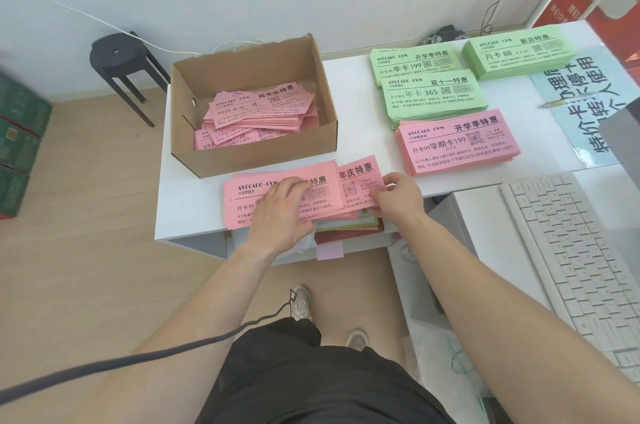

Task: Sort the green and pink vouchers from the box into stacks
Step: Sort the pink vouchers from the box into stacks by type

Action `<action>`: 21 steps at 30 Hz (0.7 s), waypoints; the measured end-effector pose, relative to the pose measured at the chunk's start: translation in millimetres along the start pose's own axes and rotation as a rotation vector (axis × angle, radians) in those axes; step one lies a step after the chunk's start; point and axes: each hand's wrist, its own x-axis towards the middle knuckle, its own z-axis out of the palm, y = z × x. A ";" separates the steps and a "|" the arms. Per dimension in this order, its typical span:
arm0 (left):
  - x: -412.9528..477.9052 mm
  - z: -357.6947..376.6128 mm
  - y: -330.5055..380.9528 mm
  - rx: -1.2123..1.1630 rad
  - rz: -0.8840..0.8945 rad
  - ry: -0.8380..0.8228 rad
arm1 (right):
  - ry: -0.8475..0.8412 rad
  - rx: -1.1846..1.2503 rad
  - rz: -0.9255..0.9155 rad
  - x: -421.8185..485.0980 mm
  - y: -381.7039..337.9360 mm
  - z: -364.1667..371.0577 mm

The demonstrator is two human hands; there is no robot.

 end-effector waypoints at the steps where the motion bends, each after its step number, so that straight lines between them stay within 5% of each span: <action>1: -0.3 -0.9 -2.2 0.002 0.000 -0.004 | 0.016 0.006 0.003 0.1 0.6 -2.1; 21: -17.9 -7.2 -20.9 0.003 0.037 0.026 | 0.001 0.113 0.052 -4.8 9.8 -22.1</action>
